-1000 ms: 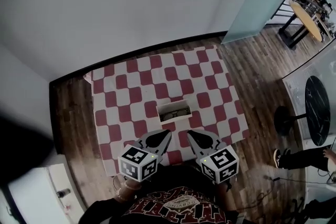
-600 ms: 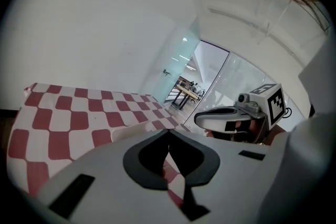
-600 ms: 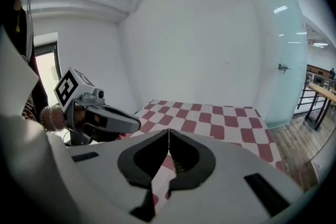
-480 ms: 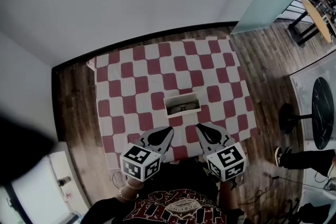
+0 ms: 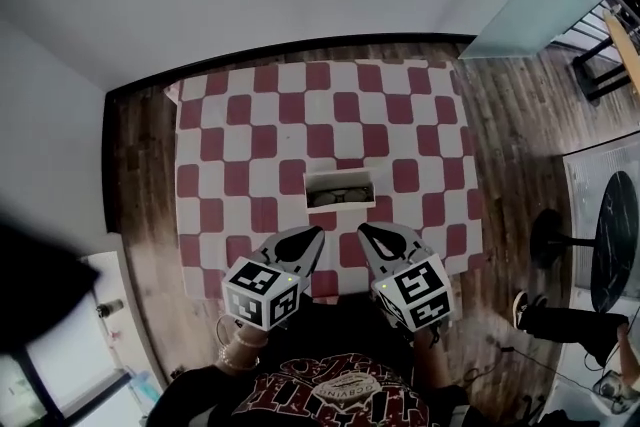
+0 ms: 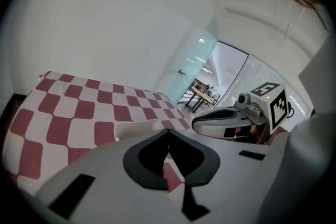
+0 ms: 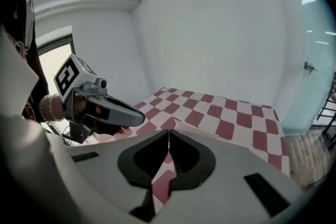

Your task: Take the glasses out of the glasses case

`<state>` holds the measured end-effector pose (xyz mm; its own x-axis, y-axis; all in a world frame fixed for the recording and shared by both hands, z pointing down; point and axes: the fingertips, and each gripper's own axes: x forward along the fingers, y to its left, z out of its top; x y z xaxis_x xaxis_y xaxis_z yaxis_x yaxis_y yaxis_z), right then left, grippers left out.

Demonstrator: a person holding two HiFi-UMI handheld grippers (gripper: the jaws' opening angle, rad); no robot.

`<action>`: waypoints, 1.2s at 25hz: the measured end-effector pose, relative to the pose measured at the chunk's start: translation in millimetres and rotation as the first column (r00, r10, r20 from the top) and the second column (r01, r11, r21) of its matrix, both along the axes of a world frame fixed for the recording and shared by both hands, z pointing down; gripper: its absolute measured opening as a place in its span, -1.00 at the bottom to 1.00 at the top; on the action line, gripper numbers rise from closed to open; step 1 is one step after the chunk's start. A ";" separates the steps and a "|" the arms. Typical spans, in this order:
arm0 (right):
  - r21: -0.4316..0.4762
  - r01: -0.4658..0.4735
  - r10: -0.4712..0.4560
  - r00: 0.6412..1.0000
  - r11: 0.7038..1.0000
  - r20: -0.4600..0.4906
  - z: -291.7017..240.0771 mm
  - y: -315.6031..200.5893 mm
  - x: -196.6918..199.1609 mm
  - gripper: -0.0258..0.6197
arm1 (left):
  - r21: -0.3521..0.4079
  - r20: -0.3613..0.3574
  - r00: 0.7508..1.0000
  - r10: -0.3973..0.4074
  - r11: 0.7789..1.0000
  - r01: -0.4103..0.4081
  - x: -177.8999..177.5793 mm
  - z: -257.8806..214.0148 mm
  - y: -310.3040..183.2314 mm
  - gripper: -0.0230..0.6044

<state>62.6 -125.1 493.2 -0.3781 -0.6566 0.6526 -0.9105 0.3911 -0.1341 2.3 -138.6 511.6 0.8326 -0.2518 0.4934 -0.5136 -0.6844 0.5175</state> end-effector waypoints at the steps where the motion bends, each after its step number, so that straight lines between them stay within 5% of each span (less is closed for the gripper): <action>1: -0.004 0.014 -0.014 1.000 1.000 0.008 2.3 -2.1 -0.2 -0.86 | -0.001 0.003 1.000 -0.008 1.000 0.008 1.7 1.2 -0.4 -0.90; 17: -0.025 0.127 -0.126 0.991 0.992 0.051 31.5 -25.1 0.1 -0.86 | -0.039 0.062 0.993 -0.099 0.994 0.102 8.6 31.8 -4.8 -0.90; 30: -0.088 0.146 -0.148 0.989 0.985 -0.019 63.2 -24.3 3.3 -0.86 | -0.074 0.097 0.989 -0.108 0.991 0.116 12.5 56.1 -3.3 -0.90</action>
<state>65.9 -149.4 556.5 -0.4493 -0.5360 0.7147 -0.8473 0.5092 -0.1509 14.8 -141.9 567.7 0.7510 -0.2981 0.5891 -0.6330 -0.5788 0.5141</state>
